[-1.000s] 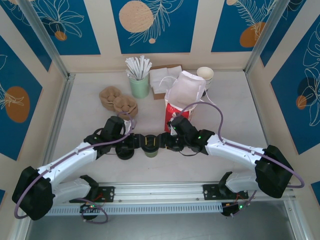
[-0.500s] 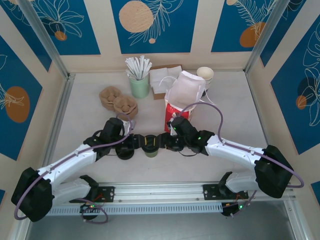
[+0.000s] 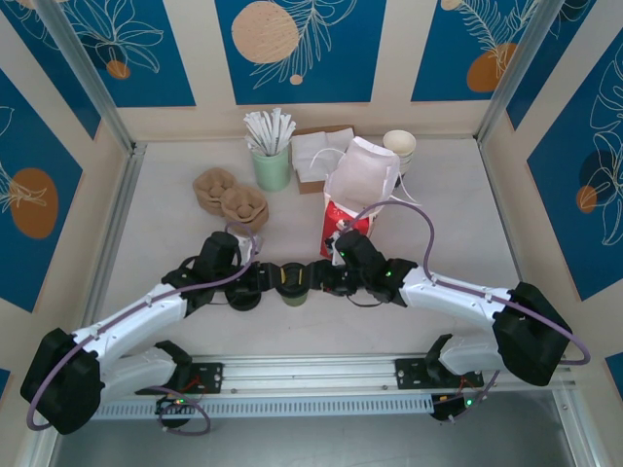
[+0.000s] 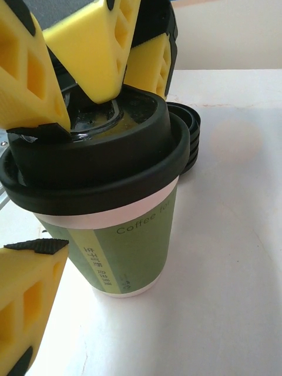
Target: Pack the takeout coffee
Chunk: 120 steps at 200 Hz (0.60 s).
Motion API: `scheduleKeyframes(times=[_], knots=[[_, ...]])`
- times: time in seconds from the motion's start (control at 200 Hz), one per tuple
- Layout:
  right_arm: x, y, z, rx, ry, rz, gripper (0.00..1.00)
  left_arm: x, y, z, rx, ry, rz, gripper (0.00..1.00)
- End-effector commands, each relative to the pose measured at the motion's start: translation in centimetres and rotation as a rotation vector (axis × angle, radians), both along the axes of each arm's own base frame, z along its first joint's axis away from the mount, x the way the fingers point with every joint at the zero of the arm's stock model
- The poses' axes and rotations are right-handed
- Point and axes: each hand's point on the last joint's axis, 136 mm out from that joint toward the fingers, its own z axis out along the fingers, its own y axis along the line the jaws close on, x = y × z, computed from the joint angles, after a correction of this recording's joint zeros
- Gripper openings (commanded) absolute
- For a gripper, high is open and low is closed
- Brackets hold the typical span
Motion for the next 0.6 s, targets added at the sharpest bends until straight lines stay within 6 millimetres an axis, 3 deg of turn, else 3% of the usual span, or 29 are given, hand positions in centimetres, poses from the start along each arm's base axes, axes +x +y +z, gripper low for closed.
scheduleKeyframes(times=[0.0, 0.27, 0.595], knots=[[-1.8, -3.6, -5.7, -0.185, 0.138, -0.066, 0.5, -1.1, 0.6, -1.7, 0.031, 0.07, -0.008, 0.39], [-1.5, -4.4, -6.5, -0.193, 0.176, -0.115, 0.5, -1.0, 0.5, -1.6, 0.035, 0.069, -0.013, 0.38], [-1.6, -4.4, -6.9, -0.21, 0.202, -0.116, 0.49, -1.1, 0.6, -3.3, 0.058, 0.103, -0.01, 0.34]])
